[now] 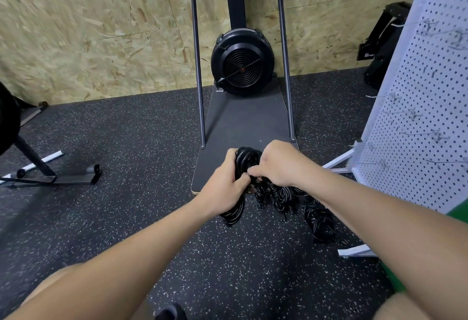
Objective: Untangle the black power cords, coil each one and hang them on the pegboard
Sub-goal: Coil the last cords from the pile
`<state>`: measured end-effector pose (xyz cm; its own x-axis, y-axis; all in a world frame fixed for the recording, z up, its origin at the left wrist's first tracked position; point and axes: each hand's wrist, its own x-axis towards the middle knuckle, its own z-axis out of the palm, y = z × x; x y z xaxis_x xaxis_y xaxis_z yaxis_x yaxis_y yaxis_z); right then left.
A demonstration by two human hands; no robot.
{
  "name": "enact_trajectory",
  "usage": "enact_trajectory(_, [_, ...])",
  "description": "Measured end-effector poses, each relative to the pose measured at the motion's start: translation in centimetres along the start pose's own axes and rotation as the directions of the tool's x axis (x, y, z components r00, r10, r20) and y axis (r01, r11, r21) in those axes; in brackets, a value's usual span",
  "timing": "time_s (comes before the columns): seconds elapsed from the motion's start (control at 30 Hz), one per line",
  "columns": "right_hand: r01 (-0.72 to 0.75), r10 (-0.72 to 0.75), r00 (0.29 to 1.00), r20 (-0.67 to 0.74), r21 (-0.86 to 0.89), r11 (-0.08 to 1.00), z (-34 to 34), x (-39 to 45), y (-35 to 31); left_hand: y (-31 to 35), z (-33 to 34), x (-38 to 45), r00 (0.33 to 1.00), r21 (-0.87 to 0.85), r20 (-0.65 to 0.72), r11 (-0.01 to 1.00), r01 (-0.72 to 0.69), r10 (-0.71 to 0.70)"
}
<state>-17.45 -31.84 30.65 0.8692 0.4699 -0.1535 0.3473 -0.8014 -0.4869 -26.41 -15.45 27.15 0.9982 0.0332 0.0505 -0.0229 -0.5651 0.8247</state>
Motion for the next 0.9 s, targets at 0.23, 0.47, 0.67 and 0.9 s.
enact_trajectory(0.23, [-0.024, 0.033, 0.988, -0.154, 0.057, 0.998, 1.7, -0.3, 0.3, -0.3, 0.0, 0.1, 1.0, 0.051, -0.025, 0.999, -0.005, 0.007])
enact_trajectory(0.47, [-0.059, 0.125, 0.979, -0.16, 0.368, 0.928, 1.0, -1.5, 1.3, 0.3, -0.5, 0.1, 0.999, -0.212, -0.034, 0.977, -0.004, -0.003])
enact_trajectory(0.67, [0.089, -0.111, 0.994, -0.019, 0.736, 0.671, 1.4, -1.6, 1.9, 1.5, -0.6, 0.1, 0.998, -0.371, 0.051, 0.929, -0.01, 0.031])
enact_trajectory(0.9, [0.093, -0.008, 0.989, -0.149, 0.575, 0.813, 1.9, -1.9, 1.5, 2.0, 0.5, 0.3, 0.996, -0.382, 0.088, 0.923, 0.057, -0.025])
